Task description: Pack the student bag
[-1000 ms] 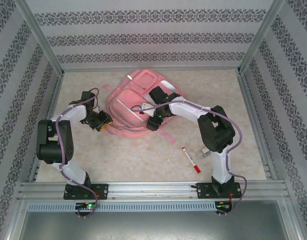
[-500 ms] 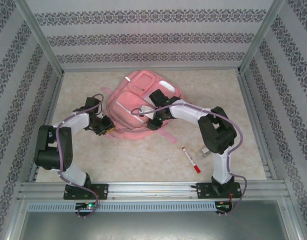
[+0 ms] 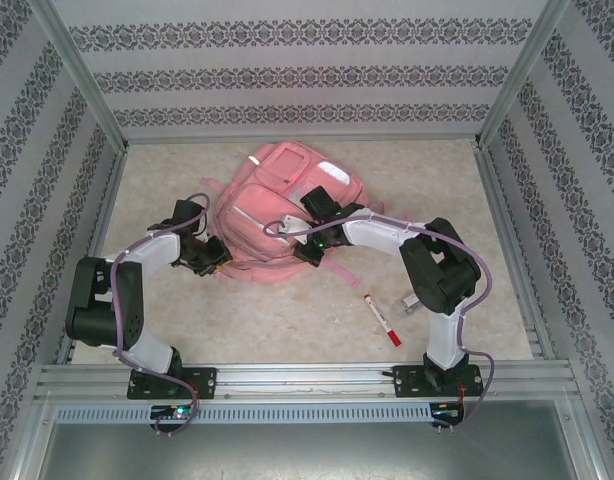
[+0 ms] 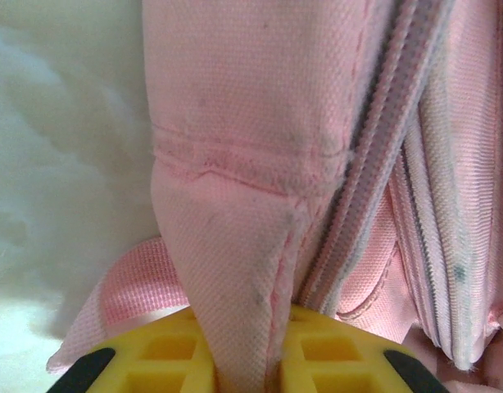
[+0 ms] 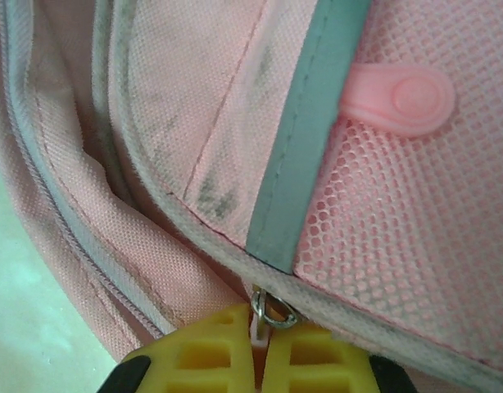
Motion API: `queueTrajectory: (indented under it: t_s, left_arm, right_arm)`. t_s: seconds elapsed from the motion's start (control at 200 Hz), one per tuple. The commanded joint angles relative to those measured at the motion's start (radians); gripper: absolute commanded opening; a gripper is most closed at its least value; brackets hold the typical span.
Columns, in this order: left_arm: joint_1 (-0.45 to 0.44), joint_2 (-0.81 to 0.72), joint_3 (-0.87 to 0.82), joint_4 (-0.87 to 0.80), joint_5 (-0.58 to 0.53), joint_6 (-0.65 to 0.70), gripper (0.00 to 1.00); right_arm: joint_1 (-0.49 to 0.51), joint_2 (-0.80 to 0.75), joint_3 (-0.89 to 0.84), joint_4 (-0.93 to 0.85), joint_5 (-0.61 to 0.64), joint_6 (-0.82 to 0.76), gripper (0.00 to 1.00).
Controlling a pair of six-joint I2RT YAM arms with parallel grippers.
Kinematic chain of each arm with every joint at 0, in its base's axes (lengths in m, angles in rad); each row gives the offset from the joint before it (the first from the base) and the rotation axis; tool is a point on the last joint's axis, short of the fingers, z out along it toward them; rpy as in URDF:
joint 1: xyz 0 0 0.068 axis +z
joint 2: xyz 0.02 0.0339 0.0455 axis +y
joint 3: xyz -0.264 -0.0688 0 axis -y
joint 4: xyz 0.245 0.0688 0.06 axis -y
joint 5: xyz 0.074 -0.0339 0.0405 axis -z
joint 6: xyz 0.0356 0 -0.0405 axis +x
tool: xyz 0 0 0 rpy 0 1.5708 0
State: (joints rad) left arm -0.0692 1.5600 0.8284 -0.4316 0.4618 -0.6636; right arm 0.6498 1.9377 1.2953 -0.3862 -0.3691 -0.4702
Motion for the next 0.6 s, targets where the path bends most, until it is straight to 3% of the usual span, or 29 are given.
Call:
queueTrajectory:
  t_s: [0.0, 0.155, 0.38, 0.595]
  left_arm:
    - [-0.054, -0.023, -0.036, -0.001, 0.060, -0.025, 0.18]
    - [-0.093, -0.049, -0.052, 0.034, 0.063, -0.065, 0.17]
    - [-0.174, -0.088, -0.085, 0.081, 0.035, -0.147, 0.15]
    - [-0.269, -0.107, -0.100, 0.176, -0.007, -0.269, 0.16]
  right_arm:
    - [0.010, 0.008, 0.027, 0.033, -0.182, 0.105, 0.00]
    - [0.001, -0.010, -0.009, 0.114, -0.178, 0.220, 0.00]
    - [-0.036, -0.058, -0.050, 0.194, -0.390, 0.419, 0.00]
    - [-0.047, -0.093, -0.071, 0.175, -0.494, 0.586, 0.00]
